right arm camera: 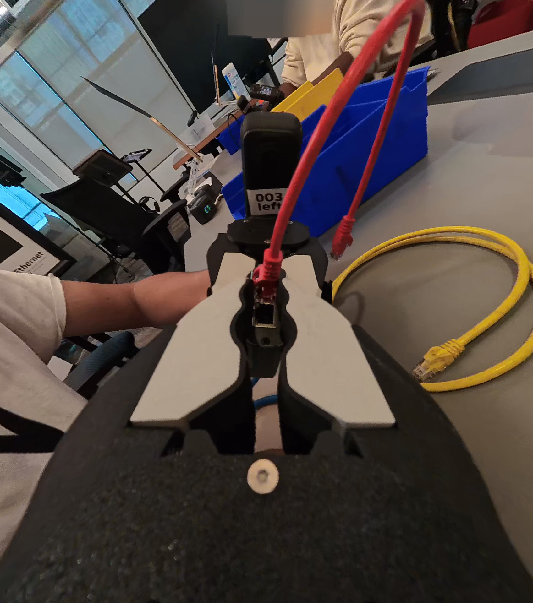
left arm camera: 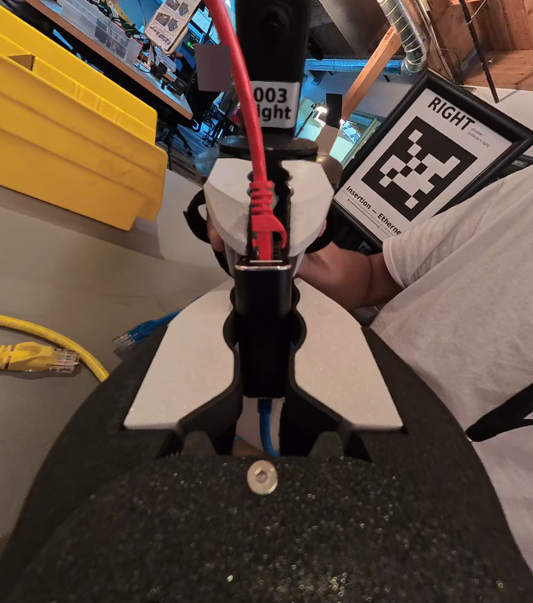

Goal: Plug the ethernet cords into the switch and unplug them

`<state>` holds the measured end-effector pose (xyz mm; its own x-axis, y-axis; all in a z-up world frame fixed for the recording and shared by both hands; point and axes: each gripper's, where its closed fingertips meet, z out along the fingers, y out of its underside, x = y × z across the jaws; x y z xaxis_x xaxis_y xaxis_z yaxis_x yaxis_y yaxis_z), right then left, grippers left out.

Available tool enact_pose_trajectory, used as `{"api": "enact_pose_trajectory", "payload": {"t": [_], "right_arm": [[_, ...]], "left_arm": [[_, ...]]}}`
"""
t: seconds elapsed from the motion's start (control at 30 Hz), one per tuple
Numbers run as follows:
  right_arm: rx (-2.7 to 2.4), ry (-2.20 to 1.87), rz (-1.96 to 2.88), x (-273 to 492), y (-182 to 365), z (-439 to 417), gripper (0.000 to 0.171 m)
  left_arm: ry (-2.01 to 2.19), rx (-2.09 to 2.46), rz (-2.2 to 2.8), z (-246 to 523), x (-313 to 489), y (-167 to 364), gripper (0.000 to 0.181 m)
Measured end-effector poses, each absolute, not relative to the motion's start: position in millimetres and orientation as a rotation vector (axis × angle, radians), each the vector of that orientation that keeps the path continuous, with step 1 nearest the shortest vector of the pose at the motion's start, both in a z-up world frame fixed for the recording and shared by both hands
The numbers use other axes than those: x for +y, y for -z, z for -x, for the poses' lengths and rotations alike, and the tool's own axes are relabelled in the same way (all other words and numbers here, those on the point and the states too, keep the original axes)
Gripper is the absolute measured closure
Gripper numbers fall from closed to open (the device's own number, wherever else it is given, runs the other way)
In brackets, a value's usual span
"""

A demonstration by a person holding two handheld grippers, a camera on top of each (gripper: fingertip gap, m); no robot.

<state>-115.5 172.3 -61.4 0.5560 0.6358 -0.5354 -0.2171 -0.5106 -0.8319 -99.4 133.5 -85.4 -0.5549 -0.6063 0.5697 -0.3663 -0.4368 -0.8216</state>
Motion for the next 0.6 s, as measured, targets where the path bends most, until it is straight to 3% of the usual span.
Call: {"api": "enact_pose_trajectory", "payload": {"t": [0.13, 0.37, 0.43, 0.6], "right_arm": [[-0.394, -0.906, 1.847, 176.2, 66.5, 111.3, 0.159], [-0.235, -1.141, 1.732, 184.9, 54.3, 109.8, 0.160], [-0.030, -1.241, 1.564, 195.3, 26.6, 76.1, 0.160], [-0.065, -0.942, 1.731, 199.8, 21.6, 34.1, 0.159]], "left_arm": [[2.147, 1.523, 1.421, 96.7, 136.1, 86.5, 0.155], [2.194, 1.477, 1.428, 97.6, 141.2, 77.0, 0.155], [2.055, 1.639, 1.400, 103.4, 128.7, 92.2, 0.155], [2.151, 1.672, 1.263, 107.3, 106.1, 77.1, 0.155]]}}
